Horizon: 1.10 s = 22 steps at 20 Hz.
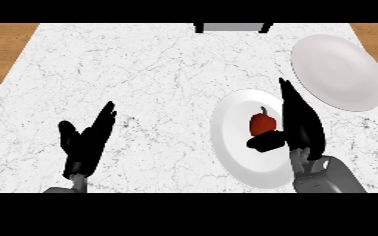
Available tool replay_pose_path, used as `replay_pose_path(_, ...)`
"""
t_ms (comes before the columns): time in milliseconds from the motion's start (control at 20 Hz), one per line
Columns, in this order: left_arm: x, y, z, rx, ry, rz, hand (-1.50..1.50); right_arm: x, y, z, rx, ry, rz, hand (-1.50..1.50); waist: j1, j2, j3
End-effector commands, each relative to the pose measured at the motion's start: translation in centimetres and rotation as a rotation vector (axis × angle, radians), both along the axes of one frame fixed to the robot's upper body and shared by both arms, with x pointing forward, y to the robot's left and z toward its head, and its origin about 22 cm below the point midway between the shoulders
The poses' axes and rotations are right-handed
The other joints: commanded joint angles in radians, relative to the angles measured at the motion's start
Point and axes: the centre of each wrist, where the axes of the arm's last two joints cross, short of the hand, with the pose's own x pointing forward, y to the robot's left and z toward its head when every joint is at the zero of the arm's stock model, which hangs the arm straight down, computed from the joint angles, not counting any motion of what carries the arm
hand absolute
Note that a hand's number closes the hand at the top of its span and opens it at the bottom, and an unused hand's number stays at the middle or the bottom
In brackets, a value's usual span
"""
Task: Pick the bell pepper from the plate and place it in the plate
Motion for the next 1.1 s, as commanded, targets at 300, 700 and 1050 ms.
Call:
replay_pose_path(300, -0.2, -2.1, -0.8, 0.011, 0.043, -0.013, 0.00, 2.3, 0.1, -1.3, -0.114, 0.099, -0.088, -1.50, -0.002, 0.004, -0.004)
replay_pose_path(700, -1.1, -0.2, -0.7, -0.005, 0.029, -0.005, 0.00, 1.9, 0.0, -2.8, -0.091, 0.130, -0.075, -1.50, -0.003, 0.003, -0.004)
replay_pose_path(1050, -0.2, -0.5, 0.3, -0.003, 0.029, -0.008, 0.00, 3.3, 0.8, -5.8, -0.140, 0.256, 0.043, 1.50, 0.000, 0.004, -0.004)
